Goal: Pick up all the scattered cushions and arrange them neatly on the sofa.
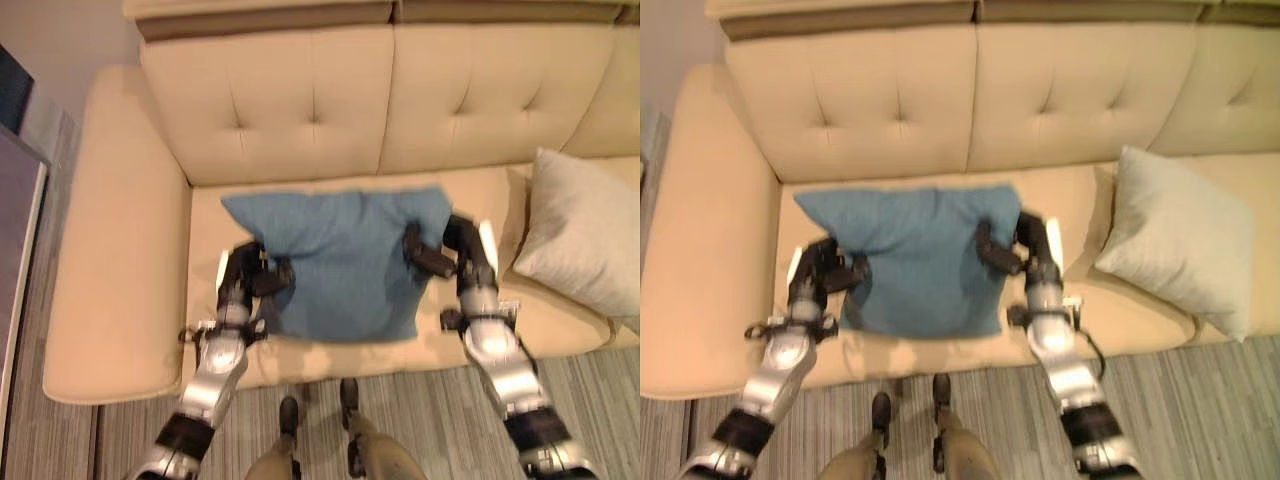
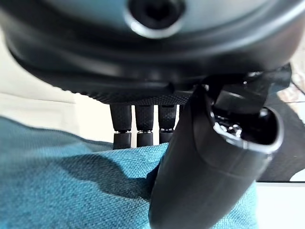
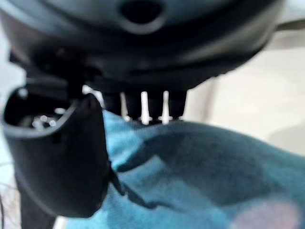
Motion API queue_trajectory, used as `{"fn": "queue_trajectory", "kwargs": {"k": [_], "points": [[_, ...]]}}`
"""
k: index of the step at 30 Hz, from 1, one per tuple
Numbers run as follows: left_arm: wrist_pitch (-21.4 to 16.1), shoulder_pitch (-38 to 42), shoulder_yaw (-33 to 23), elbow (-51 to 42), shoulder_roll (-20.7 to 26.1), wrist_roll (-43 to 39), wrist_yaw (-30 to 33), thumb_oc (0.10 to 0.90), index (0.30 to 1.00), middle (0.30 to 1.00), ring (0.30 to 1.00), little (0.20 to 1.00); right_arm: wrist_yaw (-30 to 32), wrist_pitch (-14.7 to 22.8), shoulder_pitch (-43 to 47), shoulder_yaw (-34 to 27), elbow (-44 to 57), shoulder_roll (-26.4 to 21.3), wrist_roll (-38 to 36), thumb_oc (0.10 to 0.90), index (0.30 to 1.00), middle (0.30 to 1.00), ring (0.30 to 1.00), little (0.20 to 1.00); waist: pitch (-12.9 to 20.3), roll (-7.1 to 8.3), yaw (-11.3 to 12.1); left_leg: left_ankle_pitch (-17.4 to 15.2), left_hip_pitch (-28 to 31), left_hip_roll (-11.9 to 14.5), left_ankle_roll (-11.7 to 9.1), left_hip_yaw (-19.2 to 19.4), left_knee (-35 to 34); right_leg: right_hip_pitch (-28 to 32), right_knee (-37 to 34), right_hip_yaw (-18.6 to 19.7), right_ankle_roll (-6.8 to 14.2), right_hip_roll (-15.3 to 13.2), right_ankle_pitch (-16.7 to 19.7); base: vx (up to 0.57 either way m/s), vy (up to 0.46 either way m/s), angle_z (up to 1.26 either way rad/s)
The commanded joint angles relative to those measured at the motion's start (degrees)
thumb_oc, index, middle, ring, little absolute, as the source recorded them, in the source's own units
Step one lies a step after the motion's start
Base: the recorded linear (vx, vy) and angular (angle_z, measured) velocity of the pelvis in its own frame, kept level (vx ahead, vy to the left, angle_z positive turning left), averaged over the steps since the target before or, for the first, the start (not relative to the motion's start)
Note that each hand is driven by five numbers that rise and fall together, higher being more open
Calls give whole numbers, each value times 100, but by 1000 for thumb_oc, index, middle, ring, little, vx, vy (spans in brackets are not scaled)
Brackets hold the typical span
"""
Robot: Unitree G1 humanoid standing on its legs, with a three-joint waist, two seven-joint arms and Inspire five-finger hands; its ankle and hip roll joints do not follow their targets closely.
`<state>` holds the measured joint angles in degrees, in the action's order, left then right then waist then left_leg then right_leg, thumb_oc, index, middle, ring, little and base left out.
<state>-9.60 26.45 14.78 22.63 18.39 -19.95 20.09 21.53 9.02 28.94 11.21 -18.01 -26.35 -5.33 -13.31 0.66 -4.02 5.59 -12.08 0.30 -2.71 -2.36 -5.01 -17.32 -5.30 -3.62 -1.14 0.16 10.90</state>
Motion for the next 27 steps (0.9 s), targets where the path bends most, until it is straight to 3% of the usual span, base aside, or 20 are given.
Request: {"fn": "queue_trajectory", "kwargs": {"k": [1,7,8,17,18,19,26,27], "points": [[-1241,1782,494,-122,247,-110,488,400,300,300,300,300,561,663,1258,330,21,-152,-55,400,300,300,300,300,415,142,47,-374,-186,-147,-28,174,1,192,36,165,705,-283,-817,-62,-33,24],[-1379,2971,701,549,524,-58,834,400,300,300,300,300,974,728,2590,654,-625,-342,-40,400,300,300,300,300,314,71,58,-219,-639,-169,-137,112,1,-190,33,109,732,-265,-749,-24,-32,10],[-1387,3524,830,972,704,-68,941,400,300,300,300,300,1141,769,3213,880,-988,-456,-6,400,300,300,300,300,328,49,74,-157,-916,-159,-180,62,1,-449,30,119,760,-273,-713,-11,-41,5],[-1403,3714,862,1381,750,-141,948,400,300,300,300,300,1181,635,3821,1349,-1549,-598,148,400,300,300,300,300,331,63,141,-44,-1439,-188,-229,-33,1,-987,30,114,802,-235,-651,0,-18,4],[-1350,3640,887,1550,717,-142,907,620,629,629,629,629,1148,582,3801,1397,-1678,-571,175,742,813,813,813,813,317,80,149,-27,-1506,-197,-240,-51,1,-1059,30,116,789,-226,-651,9,-18,7],[-1353,3643,889,1556,716,-144,906,800,900,900,900,900,1149,586,3804,1398,-1684,-570,175,800,900,900,900,900,325,78,147,-25,-1515,-197,-240,-54,1,-1068,30,113,789,-227,-650,16,-24,6],[-1308,3802,894,1894,841,-75,966,800,900,900,900,900,1281,538,3920,1396,-2027,-644,280,800,900,900,900,900,313,103,149,12,-1635,-230,-273,-71,1,-1186,30,76,794,-230,-641,-5,-6,7],[-1287,4018,880,2194,1038,-188,952,800,900,900,900,900,1325,542,4117,1434,-2268,-776,167,800,900,900,900,900,329,111,159,-15,-1640,-228,-284,-66,1,-1183,30,72,802,-223,-663,0,0,0]]}}
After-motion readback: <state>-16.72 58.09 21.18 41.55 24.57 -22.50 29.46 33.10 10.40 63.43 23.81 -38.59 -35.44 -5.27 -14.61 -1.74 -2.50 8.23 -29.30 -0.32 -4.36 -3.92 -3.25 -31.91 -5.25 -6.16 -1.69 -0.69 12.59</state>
